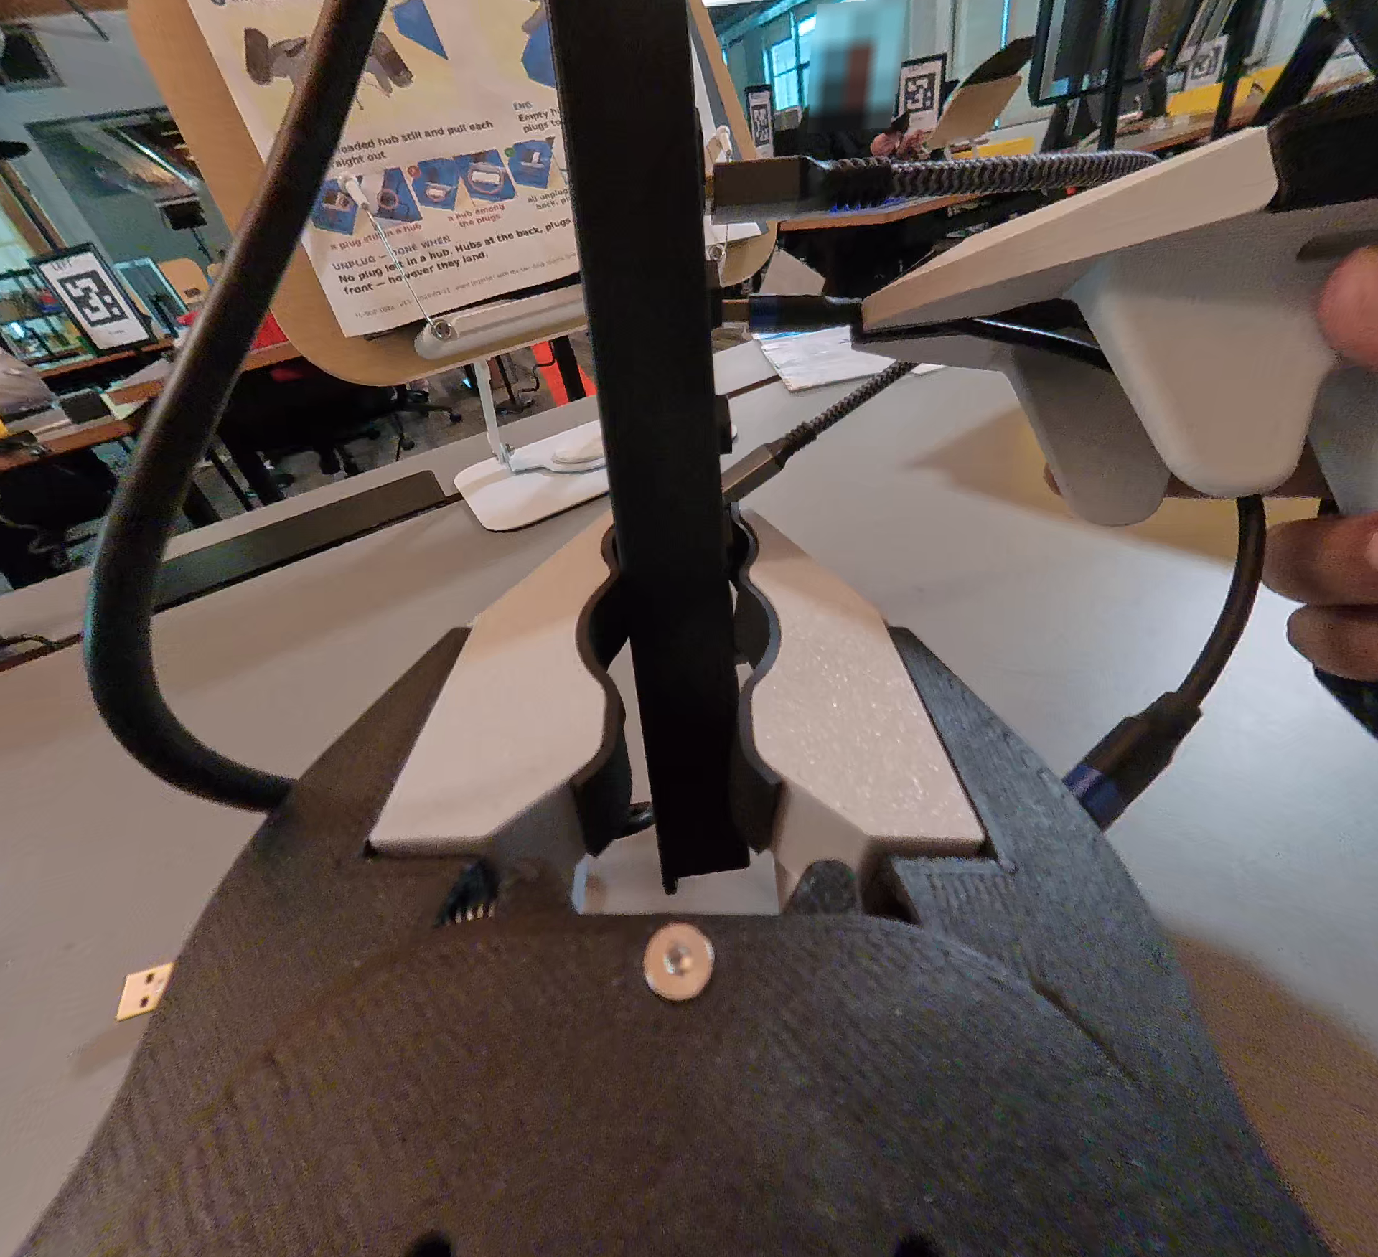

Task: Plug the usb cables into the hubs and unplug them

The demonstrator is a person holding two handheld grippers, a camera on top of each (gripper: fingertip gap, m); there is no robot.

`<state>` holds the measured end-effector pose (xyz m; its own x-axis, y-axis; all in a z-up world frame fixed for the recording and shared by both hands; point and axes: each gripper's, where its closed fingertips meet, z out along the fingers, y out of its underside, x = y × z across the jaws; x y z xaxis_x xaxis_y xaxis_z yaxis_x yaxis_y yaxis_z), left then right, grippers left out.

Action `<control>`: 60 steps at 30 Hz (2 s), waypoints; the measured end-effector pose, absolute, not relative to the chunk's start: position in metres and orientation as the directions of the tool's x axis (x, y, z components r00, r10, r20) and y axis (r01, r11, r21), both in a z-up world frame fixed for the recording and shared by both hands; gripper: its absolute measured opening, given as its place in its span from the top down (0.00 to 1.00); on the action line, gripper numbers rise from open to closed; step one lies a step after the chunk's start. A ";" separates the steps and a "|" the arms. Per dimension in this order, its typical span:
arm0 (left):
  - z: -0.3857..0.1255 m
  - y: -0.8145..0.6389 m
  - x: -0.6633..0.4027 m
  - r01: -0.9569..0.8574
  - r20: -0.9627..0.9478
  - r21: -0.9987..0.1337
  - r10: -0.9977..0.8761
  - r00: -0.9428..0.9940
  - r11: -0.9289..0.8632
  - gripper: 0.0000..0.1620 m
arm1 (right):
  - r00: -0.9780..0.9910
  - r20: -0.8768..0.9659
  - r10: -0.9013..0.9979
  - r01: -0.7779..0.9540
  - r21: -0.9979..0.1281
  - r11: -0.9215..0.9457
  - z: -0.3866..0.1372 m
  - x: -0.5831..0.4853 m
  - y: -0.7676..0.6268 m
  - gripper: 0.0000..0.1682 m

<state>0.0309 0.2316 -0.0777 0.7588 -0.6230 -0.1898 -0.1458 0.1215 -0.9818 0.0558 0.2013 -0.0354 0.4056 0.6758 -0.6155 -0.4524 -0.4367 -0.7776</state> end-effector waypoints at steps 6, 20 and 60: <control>-0.079 0.233 0.030 -0.246 -0.290 -0.956 -0.607 0.740 0.157 0.86 | 0.411 -0.609 0.678 -0.431 -0.785 -0.445 -0.039 0.056 0.202 0.99; -0.088 0.230 0.036 -0.287 -0.281 -0.953 -0.653 0.703 0.101 0.86 | 0.438 -0.597 0.672 -0.420 -0.797 -0.434 -0.044 0.062 0.203 0.99; -0.100 0.227 0.045 -0.092 0.092 -0.975 -0.747 0.659 -0.201 0.87 | 0.466 -0.576 0.672 -0.388 -0.815 -0.429 -0.044 0.062 0.204 0.94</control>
<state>0.0446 0.2268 -0.1001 0.6588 -0.7467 0.0919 -0.0918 -0.2010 -0.9753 0.0625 0.2035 -0.0444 0.4659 0.6721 -0.5756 -0.3880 -0.4295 -0.8155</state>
